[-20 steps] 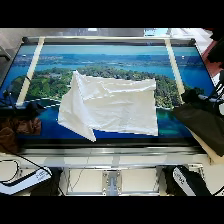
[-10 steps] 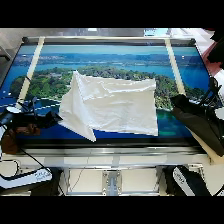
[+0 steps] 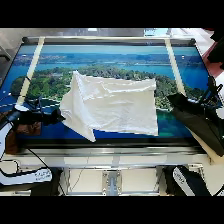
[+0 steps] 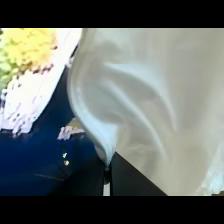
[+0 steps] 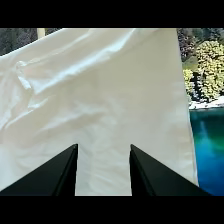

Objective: Fold the shirts.

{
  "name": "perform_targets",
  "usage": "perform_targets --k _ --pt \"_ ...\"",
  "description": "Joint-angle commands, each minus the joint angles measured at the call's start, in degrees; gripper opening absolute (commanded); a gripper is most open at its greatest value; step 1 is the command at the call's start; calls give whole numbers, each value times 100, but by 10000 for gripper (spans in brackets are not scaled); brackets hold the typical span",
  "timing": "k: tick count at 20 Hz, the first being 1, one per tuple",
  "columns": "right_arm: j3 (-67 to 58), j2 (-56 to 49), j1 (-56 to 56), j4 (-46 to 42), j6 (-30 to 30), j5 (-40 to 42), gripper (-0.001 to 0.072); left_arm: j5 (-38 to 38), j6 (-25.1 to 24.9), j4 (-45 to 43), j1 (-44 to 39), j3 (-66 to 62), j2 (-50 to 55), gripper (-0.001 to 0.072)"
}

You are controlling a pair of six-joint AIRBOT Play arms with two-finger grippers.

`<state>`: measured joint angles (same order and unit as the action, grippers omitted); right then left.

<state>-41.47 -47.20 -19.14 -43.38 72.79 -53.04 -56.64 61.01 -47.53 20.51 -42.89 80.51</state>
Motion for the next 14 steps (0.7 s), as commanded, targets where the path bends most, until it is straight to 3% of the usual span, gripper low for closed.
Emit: perform_targets --k 1,5,10,12,14 --pt "103 2 -4 -118 345 -573 390 -363 -149 205 -129 -269 7 10" --pt "938 2 -7 -1237 2076 -1185 394 -688 -151 203 -129 -597 4 10" --pt "1825 2 -7 -509 2511 -1593 398 -739 -177 142 -129 -645 4 10" --pt "1991 2 -4 -553 2743 -1541 460 -778 -243 116 -129 -645 4 10" --pt "2155 2 -4 -721 2951 -1362 459 -774 -245 118 -129 -645 4 10"
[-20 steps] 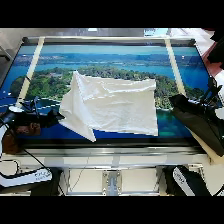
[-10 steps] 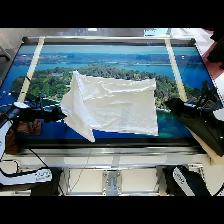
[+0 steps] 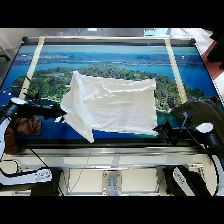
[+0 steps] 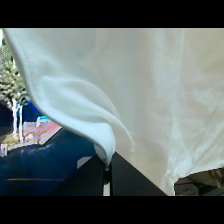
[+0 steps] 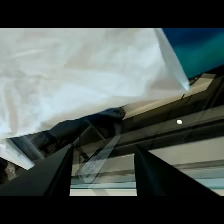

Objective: Fold the shirts.

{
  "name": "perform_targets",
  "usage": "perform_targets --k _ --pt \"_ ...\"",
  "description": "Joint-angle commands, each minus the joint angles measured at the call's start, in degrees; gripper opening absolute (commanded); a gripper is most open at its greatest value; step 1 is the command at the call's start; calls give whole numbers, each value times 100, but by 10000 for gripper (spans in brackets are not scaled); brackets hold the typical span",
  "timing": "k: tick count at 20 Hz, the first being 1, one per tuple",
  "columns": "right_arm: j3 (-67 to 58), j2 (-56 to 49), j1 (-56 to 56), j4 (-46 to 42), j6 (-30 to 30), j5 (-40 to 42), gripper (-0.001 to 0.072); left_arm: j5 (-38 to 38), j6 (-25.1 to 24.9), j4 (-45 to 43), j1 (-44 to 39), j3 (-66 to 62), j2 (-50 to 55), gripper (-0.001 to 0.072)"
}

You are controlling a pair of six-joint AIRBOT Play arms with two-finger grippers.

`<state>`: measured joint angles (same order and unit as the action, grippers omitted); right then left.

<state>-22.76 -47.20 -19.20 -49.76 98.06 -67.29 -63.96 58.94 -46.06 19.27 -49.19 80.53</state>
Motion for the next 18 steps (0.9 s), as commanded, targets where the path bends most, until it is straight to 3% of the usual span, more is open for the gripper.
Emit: perform_targets --k 1,6,14,15,18 --pt "422 2 2 -129 577 319 459 -42 -37 -28 -4 -15 2 10" --pt "1176 0 2 361 772 1613 459 -44 -33 -24 -4 -15 2 10" --pt "1615 -4 4 1526 326 2894 446 -48 -31 -22 -7 -15 2 10" --pt "1615 -4 2 1567 323 2997 418 -48 -31 -22 -7 -15 2 10" --pt "1611 -2 2 1963 -70 3130 60 -105 -31 -20 -7 -15 2 10"
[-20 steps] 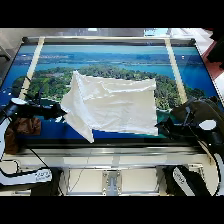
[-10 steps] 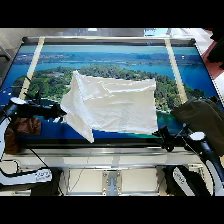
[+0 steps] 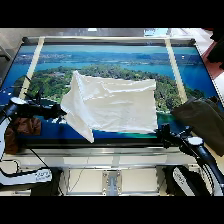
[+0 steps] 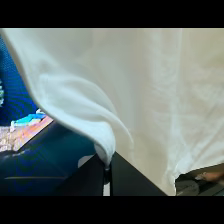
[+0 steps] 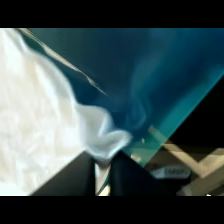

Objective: Fold the shirts.

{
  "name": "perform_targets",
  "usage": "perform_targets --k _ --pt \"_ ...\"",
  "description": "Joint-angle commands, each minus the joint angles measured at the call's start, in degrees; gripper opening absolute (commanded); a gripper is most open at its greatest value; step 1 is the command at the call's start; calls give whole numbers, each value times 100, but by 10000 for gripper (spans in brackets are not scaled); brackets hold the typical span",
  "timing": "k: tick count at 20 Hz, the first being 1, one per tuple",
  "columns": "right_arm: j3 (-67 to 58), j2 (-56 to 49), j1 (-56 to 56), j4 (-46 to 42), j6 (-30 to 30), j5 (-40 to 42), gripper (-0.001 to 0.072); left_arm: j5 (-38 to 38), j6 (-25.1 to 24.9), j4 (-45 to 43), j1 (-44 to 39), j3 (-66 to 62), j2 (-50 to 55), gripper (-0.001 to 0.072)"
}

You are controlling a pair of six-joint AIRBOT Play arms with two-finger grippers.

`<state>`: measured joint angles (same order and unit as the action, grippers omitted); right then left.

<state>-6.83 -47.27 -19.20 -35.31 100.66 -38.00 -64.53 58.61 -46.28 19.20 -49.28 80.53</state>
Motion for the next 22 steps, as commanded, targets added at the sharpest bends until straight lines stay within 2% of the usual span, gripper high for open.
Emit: perform_targets --k 1,5,6,8,11,13,15,17,20,22 --pt "13 4 2 874 -710 160 33 -116 0 4 2 -9 -2 11" --pt "-527 22 2 2636 -3246 -632 30 -704 -146 15 9 -553 -258 9" --pt "-863 68 2 2761 -3635 -957 30 -879 -146 22 11 -835 -448 8" --pt "-1604 341 2 2715 -3917 -1368 29 -1084 -142 9 11 -1432 -981 8" --pt "-2920 1187 -7 2177 -3733 -1563 28 -1215 -52 -81 63 -2293 -1978 9" --pt "-3858 1847 -42 1346 -3093 -1565 28 -1351 24 -179 280 -2848 -2682 9" --pt "-4863 2505 -223 -7 -2256 -1613 27 -1222 98 -546 601 -3351 -3392 9" --pt "-5897 3042 -437 -1534 -1534 -1624 26 -732 540 -1294 850 -3838 -3998 10" --pt "-7514 3307 -485 -3644 -973 -1923 24 732 1283 -2424 863 -4426 -4542 8" --pt "-8247 3200 -485 -4096 -955 -1954 24 654 1346 -2352 863 -4835 -4511 8"
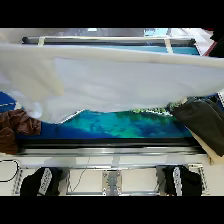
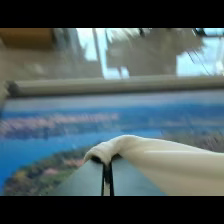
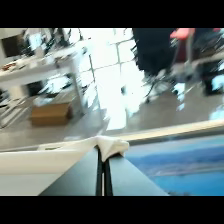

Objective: Fold the shirts.

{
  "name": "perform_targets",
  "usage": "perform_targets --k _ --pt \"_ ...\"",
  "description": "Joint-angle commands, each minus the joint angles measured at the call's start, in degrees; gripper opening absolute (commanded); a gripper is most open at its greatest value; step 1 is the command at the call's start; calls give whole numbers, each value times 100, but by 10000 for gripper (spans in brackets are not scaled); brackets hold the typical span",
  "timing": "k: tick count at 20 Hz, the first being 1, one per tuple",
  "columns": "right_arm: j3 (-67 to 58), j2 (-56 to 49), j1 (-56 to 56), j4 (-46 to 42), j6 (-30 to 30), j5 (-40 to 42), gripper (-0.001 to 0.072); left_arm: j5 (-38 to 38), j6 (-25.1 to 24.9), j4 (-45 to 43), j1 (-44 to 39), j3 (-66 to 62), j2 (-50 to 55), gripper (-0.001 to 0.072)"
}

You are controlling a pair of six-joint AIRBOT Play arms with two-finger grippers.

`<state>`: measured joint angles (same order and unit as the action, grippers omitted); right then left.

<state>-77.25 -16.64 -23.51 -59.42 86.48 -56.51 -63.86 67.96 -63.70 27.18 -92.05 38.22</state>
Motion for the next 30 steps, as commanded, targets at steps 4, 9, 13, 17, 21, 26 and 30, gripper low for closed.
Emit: perform_targets --k 4,9,13,17,21,26,30 --pt "-1445 -693 -15 -398 -240 -520 24 -706 409 474 63 -566 258 8" --pt "-505 -2553 -11 1344 -1320 -1287 26 -1534 372 1187 -227 341 1663 8" --pt "874 -3810 437 1241 -1853 -433 26 -520 61 243 -1445 1639 2780 8" --pt "1845 -5062 1246 1099 -1888 1690 26 1840 1080 -1290 -2420 1902 4221 8" --pt "1893 -6107 1773 1233 -1882 3265 26 3285 1818 -1644 -2538 1698 4999 8" --pt "1860 -6290 1801 1244 -1884 3373 26 2020 1674 -1622 -2540 1357 5058 9" --pt "1572 -6196 1803 428 -1744 2090 27 -177 1005 -1655 -2540 1325 5047 8"
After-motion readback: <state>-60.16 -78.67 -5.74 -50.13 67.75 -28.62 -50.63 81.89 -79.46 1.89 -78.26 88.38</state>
